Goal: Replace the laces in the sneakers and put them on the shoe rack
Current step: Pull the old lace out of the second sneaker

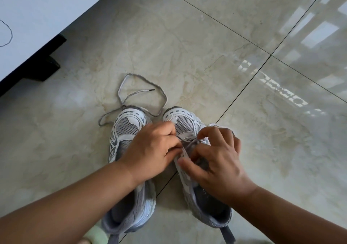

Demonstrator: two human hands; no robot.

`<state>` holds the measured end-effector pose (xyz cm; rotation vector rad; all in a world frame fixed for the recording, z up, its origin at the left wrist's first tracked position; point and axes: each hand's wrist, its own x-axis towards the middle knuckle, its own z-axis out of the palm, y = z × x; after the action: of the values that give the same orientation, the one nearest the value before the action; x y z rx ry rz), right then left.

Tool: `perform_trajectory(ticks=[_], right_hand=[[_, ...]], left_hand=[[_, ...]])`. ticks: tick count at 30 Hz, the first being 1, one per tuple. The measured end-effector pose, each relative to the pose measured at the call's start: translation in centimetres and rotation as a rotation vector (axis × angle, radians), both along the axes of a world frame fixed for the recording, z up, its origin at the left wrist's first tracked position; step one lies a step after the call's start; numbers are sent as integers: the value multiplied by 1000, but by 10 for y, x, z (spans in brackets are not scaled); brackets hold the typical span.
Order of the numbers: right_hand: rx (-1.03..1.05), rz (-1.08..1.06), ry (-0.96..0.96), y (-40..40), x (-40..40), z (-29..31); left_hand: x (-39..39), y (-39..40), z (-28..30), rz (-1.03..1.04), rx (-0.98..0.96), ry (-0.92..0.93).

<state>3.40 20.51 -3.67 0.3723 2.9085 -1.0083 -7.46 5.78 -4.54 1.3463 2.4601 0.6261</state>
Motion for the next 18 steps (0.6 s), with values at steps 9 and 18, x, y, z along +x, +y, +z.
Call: perform_trajectory(ticks=[9,18], right_hand=[[-74,-118,-4,-7,-1,-8],[-91,-147,69,-10,1,-8]], left_hand=[[-16,-13,-6,115,-255,318],[7,-2,5,-18,-33,83]])
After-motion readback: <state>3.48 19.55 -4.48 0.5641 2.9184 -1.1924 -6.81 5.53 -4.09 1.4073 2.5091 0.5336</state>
